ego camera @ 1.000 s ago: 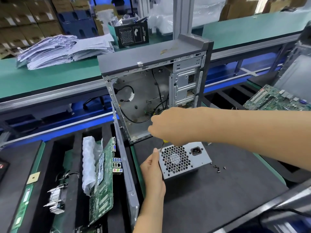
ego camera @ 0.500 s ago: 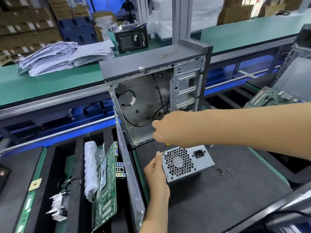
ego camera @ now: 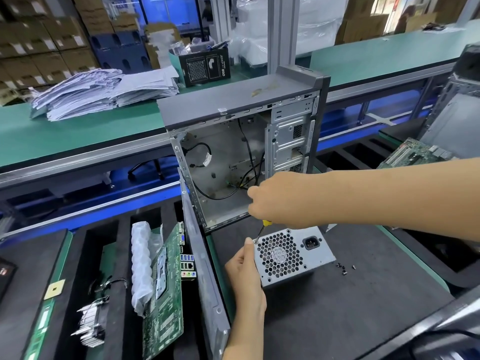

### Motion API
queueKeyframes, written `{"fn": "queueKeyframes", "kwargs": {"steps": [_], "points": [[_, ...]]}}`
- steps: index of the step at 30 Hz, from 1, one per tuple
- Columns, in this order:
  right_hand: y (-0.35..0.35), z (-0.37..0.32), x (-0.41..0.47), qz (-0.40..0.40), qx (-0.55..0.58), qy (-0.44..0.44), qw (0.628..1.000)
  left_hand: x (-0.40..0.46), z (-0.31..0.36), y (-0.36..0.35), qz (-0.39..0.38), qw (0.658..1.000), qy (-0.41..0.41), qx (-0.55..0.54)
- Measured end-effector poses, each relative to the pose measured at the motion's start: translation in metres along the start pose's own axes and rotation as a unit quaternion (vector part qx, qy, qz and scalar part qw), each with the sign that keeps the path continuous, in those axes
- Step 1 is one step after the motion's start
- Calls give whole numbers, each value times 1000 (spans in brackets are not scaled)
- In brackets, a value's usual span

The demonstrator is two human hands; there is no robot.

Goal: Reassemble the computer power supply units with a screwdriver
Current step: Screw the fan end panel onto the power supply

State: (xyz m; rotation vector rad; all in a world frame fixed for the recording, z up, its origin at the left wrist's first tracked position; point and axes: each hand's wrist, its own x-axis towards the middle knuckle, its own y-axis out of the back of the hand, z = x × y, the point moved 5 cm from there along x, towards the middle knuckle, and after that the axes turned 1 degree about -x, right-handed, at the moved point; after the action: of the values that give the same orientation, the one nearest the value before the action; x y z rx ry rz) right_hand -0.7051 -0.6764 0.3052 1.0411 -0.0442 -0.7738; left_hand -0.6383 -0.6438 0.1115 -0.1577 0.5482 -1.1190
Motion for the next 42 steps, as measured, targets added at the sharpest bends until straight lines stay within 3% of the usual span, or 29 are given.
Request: {"fn": "queueKeyframes", "kwargs": {"steps": [3,9,15,19,21,23,24,26,28,31,34,37,42], "points": [[4,-6,3,35,-42,10,998,0,-3,1,1,1000,-1,3],[-2,-17,2,-25,2,-6,1000,6,-1,1,20,998,-41,31],[7,-22,0,60,-137,97,984,2,2,-3,30,991,-105,80],[6,-27,2,46,-161,114,979,1,2,-2,52,988,-116,86],[2,-24,7,27,-104,76,991,4,-1,0,53,989,-114,81],[-7,-13,10,-35,45,-3,998,5,-3,0,40,990,-117,72],[-13,-5,10,-78,144,-52,985,5,-4,0,32,990,-116,68],[-26,9,5,-139,334,-139,922,5,-6,-2,24,991,-112,64],[-32,16,2,-166,404,-163,885,6,-7,-2,27,991,-110,65],[-27,12,1,-165,283,-80,941,6,-3,-2,37,989,-118,79],[-9,1,-3,-33,52,37,997,7,-1,-2,50,985,-130,106],[4,-14,-9,76,-162,152,972,5,-2,-3,48,982,-137,117],[12,-18,0,52,-129,106,985,2,-1,-2,51,981,-143,119]]}}
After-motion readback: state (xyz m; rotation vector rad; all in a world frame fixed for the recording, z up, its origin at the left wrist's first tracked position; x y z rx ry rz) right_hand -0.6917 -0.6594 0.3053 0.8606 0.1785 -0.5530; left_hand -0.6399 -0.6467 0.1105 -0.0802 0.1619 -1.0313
